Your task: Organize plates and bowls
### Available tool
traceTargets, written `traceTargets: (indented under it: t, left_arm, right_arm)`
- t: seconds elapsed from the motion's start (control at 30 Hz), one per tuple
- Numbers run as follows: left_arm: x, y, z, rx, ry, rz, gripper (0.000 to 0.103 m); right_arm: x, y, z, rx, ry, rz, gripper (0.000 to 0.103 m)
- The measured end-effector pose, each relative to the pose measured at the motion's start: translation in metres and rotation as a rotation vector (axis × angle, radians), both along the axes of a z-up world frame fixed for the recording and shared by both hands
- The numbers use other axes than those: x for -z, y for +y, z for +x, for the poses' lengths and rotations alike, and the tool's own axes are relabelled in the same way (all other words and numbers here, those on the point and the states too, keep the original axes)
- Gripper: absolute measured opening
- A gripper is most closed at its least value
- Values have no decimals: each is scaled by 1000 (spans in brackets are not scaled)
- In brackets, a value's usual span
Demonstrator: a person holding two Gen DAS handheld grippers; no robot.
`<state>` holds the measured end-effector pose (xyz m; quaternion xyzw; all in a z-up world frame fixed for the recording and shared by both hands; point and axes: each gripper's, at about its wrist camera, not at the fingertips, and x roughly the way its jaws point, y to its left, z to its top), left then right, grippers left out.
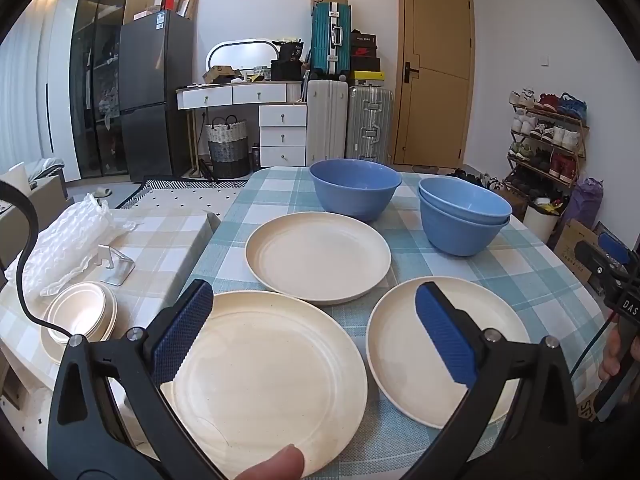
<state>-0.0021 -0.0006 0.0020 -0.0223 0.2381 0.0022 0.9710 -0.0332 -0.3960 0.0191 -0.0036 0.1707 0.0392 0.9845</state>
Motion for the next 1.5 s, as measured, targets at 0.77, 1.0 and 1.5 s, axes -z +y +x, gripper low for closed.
traceTargets:
  t: [0.77,1.0,1.5]
  left_arm:
    - [8,6,8,-24,22,26,101]
    - [0,18,10,-43,17,22,101]
    - [-17,2,3,-21,-2,117,101]
  right_arm:
    - [-3,1,-2,19,-1,-7,103]
    - [-5,6,0,5,0,-13,103]
    - [-9,6,4,-27,3,-9,103]
